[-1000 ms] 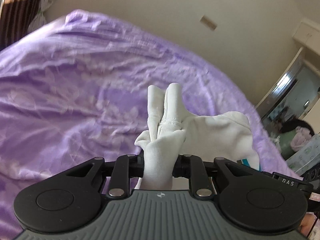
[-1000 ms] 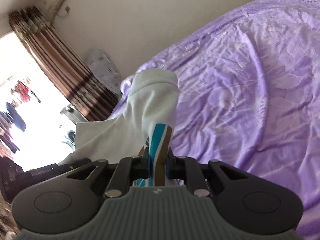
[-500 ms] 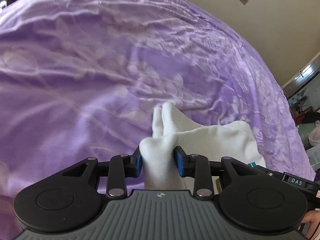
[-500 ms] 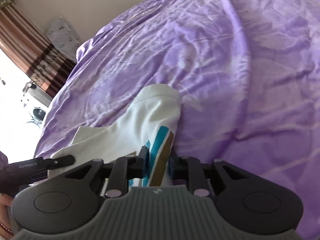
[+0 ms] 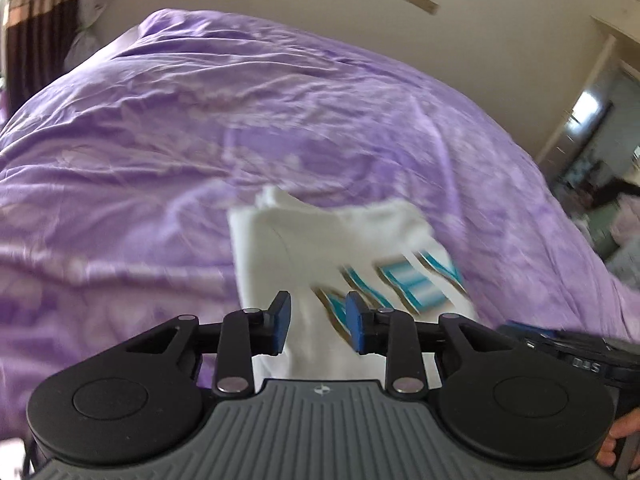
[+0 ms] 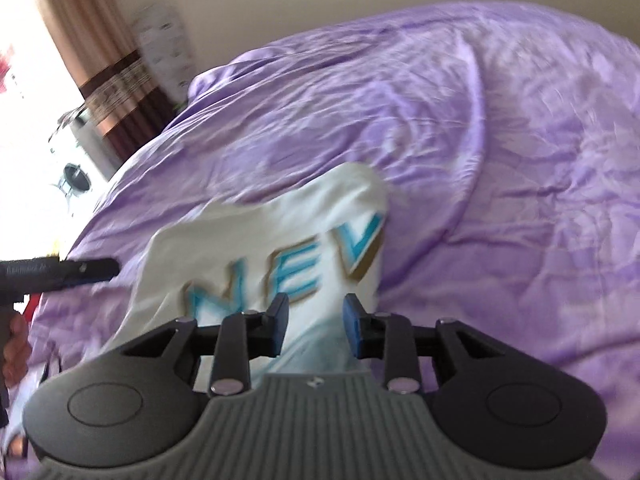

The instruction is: Fold small clothes

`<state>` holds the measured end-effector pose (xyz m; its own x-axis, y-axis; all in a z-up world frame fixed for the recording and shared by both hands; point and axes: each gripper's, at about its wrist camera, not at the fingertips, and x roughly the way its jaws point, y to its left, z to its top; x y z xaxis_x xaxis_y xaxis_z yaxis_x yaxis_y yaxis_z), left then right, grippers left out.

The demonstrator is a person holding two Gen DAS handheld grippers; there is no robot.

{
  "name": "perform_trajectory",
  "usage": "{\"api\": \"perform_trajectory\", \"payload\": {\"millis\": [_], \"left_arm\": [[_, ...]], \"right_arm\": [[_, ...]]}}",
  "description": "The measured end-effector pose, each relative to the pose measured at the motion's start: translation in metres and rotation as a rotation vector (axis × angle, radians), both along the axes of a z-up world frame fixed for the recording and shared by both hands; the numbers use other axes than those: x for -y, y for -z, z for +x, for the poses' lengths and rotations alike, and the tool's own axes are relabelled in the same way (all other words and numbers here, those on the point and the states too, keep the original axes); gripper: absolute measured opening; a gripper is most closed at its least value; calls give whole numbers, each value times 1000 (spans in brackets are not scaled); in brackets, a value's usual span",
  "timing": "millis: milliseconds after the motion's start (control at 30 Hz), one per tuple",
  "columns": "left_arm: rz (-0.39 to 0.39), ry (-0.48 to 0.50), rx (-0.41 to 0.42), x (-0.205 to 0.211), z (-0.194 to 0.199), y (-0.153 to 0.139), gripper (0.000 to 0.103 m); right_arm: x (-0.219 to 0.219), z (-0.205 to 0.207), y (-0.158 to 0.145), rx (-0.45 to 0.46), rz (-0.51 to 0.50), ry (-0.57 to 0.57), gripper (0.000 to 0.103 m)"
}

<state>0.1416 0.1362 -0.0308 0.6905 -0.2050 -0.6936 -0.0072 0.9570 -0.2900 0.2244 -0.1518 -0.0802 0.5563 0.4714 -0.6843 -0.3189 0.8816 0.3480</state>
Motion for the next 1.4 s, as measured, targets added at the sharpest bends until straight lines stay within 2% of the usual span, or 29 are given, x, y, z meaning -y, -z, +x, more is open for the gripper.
{"api": "perform_trajectory", "payload": {"millis": [100, 200, 333, 433, 600, 700, 800, 933, 1067, 1200, 1233, 1300, 1367, 1400], "left_arm": [[26, 29, -2, 16, -29, 2, 31], [86, 23, -10, 27, -52, 11, 30], [106, 3, -62, 32, -63, 33, 28], [161, -4, -95, 36, -61, 51, 23], [141, -25, -163, 29, -57, 70, 16], [130, -33, -177, 25, -55, 81, 13], [131, -31, -182, 23, -55, 85, 12], [135, -30, -176, 24, -59, 82, 12], [170, -23, -145, 30, -66, 71, 12], [228, -34, -70, 38, -77, 47, 22], [254, -36, -44, 40, -81, 37, 27], [286, -44, -15, 45, -88, 19, 30], [283, -65, 21, 48, -96, 0, 31], [281, -83, 41, 48, -102, -9, 33]], "right_arm": [[-7, -37, -5, 33, -36, -39, 29], [-11, -70, -2, 49, -95, -43, 30], [-8, -95, 12, 34, -130, -39, 30], [-9, -101, 24, 49, -162, -32, 30], [-14, -99, 47, 23, -189, -40, 30], [-12, -100, 63, 17, -180, -41, 30], [-17, -102, 74, 41, -215, -58, 30], [-17, -101, 75, 39, -213, -59, 30], [-17, -102, 68, 46, -211, -61, 30], [-16, -108, 55, 70, -213, -60, 31], [-17, -110, 49, 81, -220, -63, 37], [-18, -114, 37, 99, -227, -63, 46], [-15, -120, 17, 142, -208, -59, 49], [-14, -124, 7, 167, -193, -57, 56]]}}
